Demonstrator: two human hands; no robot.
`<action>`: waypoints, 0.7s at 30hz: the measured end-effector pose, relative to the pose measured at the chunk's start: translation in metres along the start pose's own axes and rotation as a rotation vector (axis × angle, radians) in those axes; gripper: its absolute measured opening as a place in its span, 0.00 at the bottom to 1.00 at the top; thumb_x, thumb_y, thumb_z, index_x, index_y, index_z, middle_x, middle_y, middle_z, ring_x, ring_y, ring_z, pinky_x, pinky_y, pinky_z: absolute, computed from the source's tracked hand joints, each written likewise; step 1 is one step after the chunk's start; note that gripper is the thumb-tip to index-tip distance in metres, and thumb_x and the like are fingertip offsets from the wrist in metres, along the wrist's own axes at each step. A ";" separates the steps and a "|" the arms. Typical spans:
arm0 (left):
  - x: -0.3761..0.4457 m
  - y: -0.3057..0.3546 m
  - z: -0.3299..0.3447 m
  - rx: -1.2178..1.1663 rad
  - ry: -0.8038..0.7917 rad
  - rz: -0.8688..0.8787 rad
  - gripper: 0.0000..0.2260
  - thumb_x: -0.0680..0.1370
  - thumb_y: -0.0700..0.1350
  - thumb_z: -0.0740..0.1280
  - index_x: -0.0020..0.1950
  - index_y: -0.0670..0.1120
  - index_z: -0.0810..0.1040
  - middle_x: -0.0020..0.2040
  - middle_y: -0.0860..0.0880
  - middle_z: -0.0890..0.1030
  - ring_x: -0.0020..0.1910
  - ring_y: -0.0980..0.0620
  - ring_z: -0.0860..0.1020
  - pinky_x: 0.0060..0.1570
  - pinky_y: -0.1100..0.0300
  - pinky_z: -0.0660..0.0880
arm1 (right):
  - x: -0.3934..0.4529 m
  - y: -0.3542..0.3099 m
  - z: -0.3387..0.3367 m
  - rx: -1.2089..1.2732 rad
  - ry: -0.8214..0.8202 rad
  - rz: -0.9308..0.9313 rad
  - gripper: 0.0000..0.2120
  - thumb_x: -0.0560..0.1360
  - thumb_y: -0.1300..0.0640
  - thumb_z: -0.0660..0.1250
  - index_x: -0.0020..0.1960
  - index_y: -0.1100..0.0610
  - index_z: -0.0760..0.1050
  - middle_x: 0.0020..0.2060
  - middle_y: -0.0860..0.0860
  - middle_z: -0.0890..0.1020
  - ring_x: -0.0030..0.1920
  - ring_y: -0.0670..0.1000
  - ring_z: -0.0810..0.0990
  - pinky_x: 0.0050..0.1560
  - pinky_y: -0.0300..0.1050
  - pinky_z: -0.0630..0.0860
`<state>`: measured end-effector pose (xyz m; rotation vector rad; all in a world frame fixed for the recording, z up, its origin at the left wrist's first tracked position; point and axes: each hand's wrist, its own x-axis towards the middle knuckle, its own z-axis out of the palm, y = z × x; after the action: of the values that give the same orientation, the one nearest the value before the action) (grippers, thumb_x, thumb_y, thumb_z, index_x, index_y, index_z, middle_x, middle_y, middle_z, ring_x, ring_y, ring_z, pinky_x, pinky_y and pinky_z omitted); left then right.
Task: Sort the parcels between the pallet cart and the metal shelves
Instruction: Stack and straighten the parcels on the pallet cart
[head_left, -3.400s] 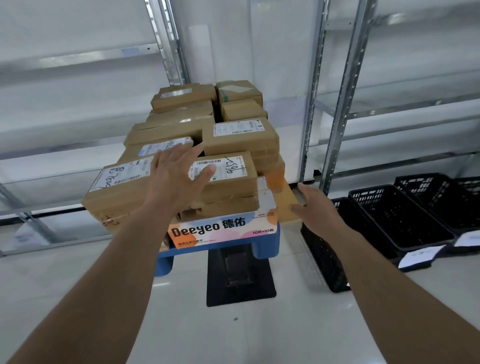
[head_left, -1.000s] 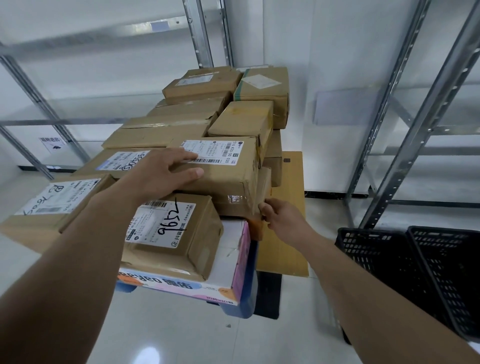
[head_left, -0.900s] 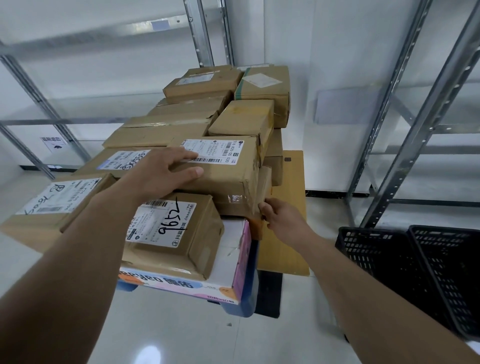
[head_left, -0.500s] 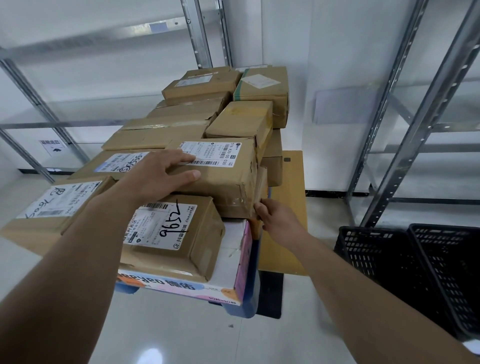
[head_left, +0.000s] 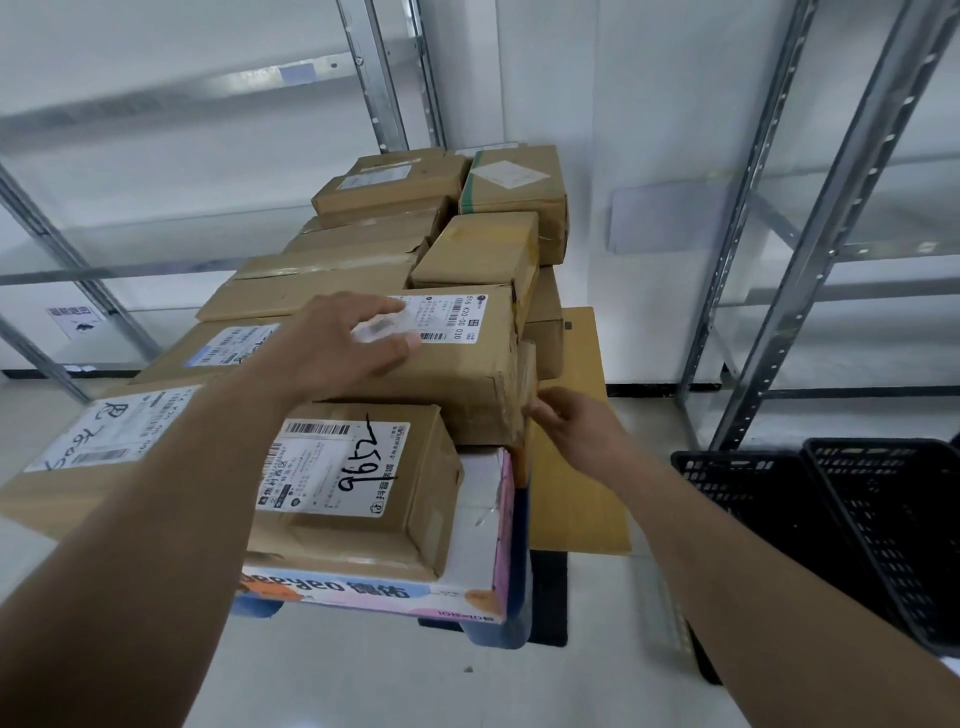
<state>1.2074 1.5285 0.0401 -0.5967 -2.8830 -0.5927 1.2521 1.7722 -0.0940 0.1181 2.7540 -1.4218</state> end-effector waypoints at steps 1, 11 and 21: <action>0.003 0.001 -0.001 0.016 0.002 0.029 0.24 0.72 0.62 0.65 0.67 0.57 0.72 0.68 0.51 0.72 0.63 0.51 0.69 0.54 0.56 0.62 | 0.001 0.000 -0.001 -0.024 0.033 0.000 0.25 0.80 0.43 0.57 0.72 0.54 0.66 0.66 0.54 0.75 0.64 0.53 0.73 0.53 0.43 0.67; 0.055 0.027 0.007 0.090 -0.070 0.173 0.30 0.72 0.66 0.62 0.72 0.58 0.64 0.72 0.51 0.67 0.70 0.50 0.64 0.62 0.53 0.61 | 0.026 0.008 -0.016 -0.139 0.231 0.034 0.23 0.80 0.47 0.59 0.71 0.56 0.66 0.65 0.55 0.75 0.64 0.55 0.73 0.61 0.50 0.71; 0.117 0.047 0.024 0.202 -0.115 0.075 0.32 0.73 0.66 0.61 0.74 0.57 0.61 0.74 0.49 0.64 0.72 0.48 0.61 0.68 0.47 0.59 | 0.084 0.021 -0.052 -0.145 0.169 -0.002 0.22 0.81 0.47 0.56 0.69 0.59 0.69 0.62 0.57 0.77 0.61 0.57 0.75 0.54 0.48 0.73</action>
<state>1.1187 1.6195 0.0593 -0.7255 -2.9605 -0.2606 1.1699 1.8308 -0.0874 0.2408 2.9822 -1.2611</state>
